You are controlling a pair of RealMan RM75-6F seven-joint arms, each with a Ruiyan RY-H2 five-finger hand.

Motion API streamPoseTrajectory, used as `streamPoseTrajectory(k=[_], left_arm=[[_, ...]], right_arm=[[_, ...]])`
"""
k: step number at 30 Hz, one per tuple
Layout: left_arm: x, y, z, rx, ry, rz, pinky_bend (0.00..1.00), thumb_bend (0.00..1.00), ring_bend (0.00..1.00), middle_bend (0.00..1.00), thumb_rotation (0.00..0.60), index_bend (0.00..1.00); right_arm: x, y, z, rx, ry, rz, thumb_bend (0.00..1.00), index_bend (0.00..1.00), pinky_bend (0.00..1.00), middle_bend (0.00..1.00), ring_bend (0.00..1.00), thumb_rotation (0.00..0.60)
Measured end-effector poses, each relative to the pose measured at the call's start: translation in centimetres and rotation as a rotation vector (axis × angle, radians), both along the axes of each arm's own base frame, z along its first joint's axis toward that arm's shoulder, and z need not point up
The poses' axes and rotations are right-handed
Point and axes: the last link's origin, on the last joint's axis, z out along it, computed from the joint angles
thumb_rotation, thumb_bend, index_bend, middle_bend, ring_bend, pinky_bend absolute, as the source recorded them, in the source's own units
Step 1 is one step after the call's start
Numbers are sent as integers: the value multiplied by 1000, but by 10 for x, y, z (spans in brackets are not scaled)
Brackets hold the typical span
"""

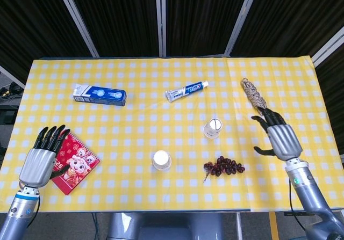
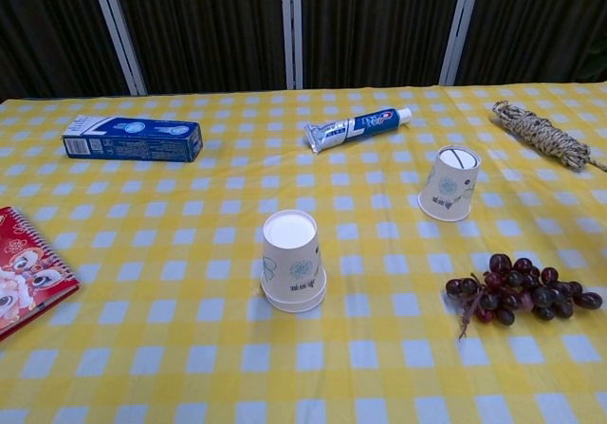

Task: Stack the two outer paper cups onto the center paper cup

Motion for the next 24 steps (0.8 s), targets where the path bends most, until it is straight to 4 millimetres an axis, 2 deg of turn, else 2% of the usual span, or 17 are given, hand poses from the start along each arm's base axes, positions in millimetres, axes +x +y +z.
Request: streamPoseTrajectory(k=[6, 15, 19, 24], left_arm=[[-5, 2, 3, -11, -17, 13, 0, 122, 0, 0, 600, 0], [-7, 5, 8, -19, -47, 17, 0, 123, 0, 0, 600, 0], [-8, 5, 9, -24, -56, 22, 0, 123, 0, 0, 600, 0], [-9, 6, 10, -27, -67, 21, 0, 123, 0, 0, 600, 0]], right_arm=[[42, -21, -40, 103, 44, 43, 60, 267, 194, 108, 29, 600], [83, -45, -91, 166, 37, 26, 63, 276, 221, 112, 36, 600], [90, -60, -97, 158, 62, 12, 82, 276, 226, 112, 36, 600], [89, -76, -97, 139, 86, -20, 118, 281, 234, 113, 40, 600]])
